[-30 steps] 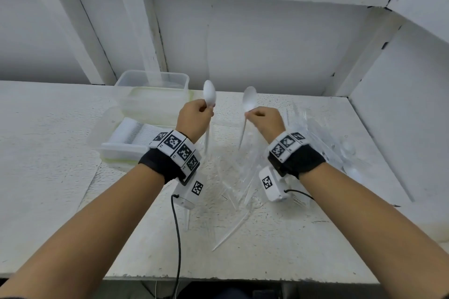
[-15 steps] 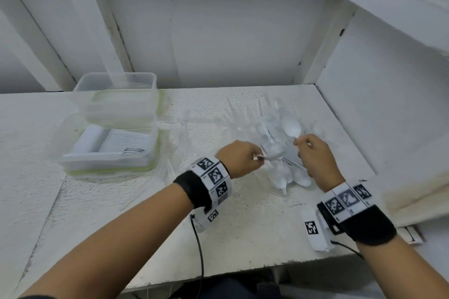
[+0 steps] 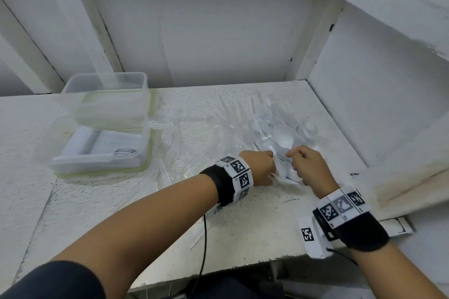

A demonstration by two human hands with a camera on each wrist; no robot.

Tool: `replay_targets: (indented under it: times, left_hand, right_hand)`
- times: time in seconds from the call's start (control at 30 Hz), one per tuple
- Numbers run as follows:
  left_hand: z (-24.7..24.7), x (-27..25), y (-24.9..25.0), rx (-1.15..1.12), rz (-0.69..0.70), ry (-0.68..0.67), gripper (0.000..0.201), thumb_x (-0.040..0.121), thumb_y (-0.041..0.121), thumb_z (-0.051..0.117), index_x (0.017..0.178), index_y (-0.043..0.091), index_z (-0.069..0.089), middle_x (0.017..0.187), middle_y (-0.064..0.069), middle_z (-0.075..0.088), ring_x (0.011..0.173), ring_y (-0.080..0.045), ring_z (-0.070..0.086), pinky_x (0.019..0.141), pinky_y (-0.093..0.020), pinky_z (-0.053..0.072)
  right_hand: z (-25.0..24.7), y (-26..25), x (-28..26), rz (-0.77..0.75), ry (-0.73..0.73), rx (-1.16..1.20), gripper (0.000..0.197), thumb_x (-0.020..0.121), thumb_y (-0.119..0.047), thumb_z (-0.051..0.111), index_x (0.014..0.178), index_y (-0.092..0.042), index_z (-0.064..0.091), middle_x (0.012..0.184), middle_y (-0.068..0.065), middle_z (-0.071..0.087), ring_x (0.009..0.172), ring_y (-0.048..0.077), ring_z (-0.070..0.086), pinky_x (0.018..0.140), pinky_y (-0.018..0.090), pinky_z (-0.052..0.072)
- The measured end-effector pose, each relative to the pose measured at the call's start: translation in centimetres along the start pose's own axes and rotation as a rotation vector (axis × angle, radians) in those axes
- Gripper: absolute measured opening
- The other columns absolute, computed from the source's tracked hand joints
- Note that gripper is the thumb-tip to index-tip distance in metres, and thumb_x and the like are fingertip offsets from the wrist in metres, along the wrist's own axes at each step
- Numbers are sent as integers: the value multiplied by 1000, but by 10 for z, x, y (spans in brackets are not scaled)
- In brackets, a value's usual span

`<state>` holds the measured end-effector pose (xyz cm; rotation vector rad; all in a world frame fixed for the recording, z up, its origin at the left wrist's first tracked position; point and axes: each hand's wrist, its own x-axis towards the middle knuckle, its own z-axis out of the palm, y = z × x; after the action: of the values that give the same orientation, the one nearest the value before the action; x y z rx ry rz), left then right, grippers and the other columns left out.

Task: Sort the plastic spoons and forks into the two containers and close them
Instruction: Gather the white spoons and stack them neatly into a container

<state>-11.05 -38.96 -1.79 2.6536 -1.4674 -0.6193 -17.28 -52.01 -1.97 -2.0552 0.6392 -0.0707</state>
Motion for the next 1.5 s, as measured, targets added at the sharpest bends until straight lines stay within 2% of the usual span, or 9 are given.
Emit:
replay_targets:
  times: [0.33, 0.5, 0.63, 0.8, 0.97, 1.07, 1.2, 1.37, 1.5]
  left_hand:
    - [1, -9, -8, 37, 59, 131, 29, 96, 26, 44, 114, 17, 65, 118, -2, 52, 95, -22, 58, 66, -28, 41]
    - [-10, -25, -24, -82, 70, 198, 24, 92, 28, 52, 110, 17, 65, 116, 1, 56, 101, -16, 56, 73, -28, 44]
    - [-29, -47, -39, -255, 67, 303, 23, 90, 30, 58, 105, 14, 66, 105, 0, 61, 82, -8, 51, 70, -21, 39]
    - [-56, -73, -53, -691, -90, 630, 33, 95, 29, 49, 119, 8, 56, 100, 8, 57, 71, -6, 56, 66, -11, 46]
    - [-64, -95, -64, -1089, -178, 818, 22, 101, 24, 36, 122, 19, 40, 111, -8, 58, 46, 11, 50, 42, -3, 33]
    - [-56, -99, -71, -1118, -246, 840, 14, 102, 25, 32, 114, 20, 37, 101, -12, 62, 43, 9, 48, 43, -8, 32]
    - [-46, -99, -79, -1131, -346, 814, 18, 99, 32, 37, 109, 17, 36, 74, 2, 58, 56, -4, 41, 52, -24, 30]
    - [-41, -101, -87, -1075, -394, 728, 16, 91, 16, 50, 104, 16, 41, 92, -3, 56, 64, -9, 41, 53, -24, 32]
    - [-38, -104, -88, -1028, -384, 748, 10, 95, 22, 45, 87, 23, 50, 92, 5, 60, 69, -4, 43, 62, -25, 35]
  right_hand:
    - [8, 3, 0, -12, -74, -49, 26, 94, -33, 52, 77, -13, 53, 70, 2, 56, 53, 11, 44, 41, 18, 32]
    - [6, 0, 0, 46, -126, 39, 20, 95, -27, 51, 82, -14, 58, 68, 1, 54, 46, 8, 45, 42, 19, 29]
    - [4, -7, -1, 21, -156, 120, 17, 95, -19, 51, 83, -11, 58, 59, 1, 43, 43, 12, 36, 39, 19, 26]
    - [-1, -8, 0, -93, -3, -379, 33, 92, -21, 52, 60, -16, 44, 58, -2, 44, 59, 16, 45, 52, 25, 31]
    - [4, -2, -7, -24, -73, -801, 24, 89, -36, 54, 87, -12, 53, 78, 2, 55, 77, 22, 52, 66, 28, 39]
    - [12, -4, -7, -28, -95, -802, 29, 86, -42, 59, 91, -15, 49, 84, 2, 56, 79, 21, 53, 68, 29, 42]
    - [20, -10, -9, -103, -104, -865, 13, 90, -25, 52, 94, -14, 46, 86, 6, 58, 73, 22, 48, 60, 28, 37]
    - [34, -14, -19, -199, -128, -817, 7, 91, -14, 45, 92, -13, 52, 77, 1, 52, 74, 22, 52, 58, 27, 33]
    - [35, -22, -28, -216, -64, -948, 19, 93, -5, 42, 103, -5, 58, 98, 8, 63, 90, 24, 61, 64, 24, 33]
